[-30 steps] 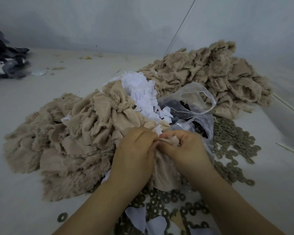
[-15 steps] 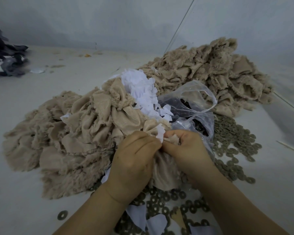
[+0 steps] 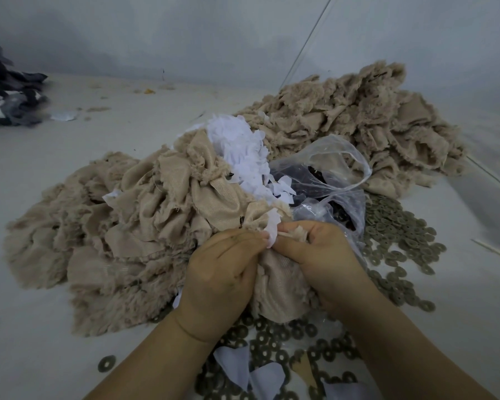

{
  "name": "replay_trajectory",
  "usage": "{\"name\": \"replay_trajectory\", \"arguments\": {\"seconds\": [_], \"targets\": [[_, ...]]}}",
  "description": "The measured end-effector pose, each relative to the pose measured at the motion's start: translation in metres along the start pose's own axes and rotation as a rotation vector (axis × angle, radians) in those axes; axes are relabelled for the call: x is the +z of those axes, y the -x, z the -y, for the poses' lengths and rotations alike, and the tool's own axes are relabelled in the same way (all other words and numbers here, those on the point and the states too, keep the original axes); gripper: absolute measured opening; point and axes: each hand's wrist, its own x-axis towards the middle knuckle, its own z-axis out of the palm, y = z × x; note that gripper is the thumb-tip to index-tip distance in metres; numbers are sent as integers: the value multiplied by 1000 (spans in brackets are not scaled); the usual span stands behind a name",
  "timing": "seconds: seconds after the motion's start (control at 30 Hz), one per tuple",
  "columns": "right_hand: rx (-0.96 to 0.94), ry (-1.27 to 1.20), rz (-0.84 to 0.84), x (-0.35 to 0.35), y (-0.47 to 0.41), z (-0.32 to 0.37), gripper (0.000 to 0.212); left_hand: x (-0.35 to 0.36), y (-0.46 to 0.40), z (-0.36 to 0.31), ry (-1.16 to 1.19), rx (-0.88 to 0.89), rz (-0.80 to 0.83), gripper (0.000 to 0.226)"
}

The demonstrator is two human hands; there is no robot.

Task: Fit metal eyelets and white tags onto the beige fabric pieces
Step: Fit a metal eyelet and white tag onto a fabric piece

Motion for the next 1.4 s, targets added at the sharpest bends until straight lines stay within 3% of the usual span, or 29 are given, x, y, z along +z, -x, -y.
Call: {"name": "replay_trajectory", "arguments": {"seconds": [0.33, 0.43, 0.53, 0.6, 0.77, 1.0, 1.2, 1.27, 1.4], "targets": [[-13, 58, -16, -2, -2, -2, 5, 3, 3, 4, -40, 35, 2, 16], [-4, 21, -18, -1, 0, 0, 44, 3, 3, 3, -33, 50, 19, 19], [-45, 31, 10, -1, 0, 1, 31, 1, 2, -1, -10, 42, 26, 21], [-56, 49, 30, -2, 1, 1, 39, -1, 0, -5, 86, -65, 28, 23], [-60, 43, 36, 0, 0, 2, 28, -6, -7, -12, 426, -483, -3, 10], [-179, 166, -41, 3, 0, 0, 15, -3, -12, -11, 542, -722, 13, 16], [-215, 143, -96, 8, 3, 1, 39, -3, -14, -11, 669, -886, 42, 18], [-227, 204, -136, 10, 2, -1, 36, -2, -14, -11, 677, -928, 37, 14], [-251, 302, -177, 7, 1, -5, 57, -1, -20, -11, 709, -957, 72, 12]]}}
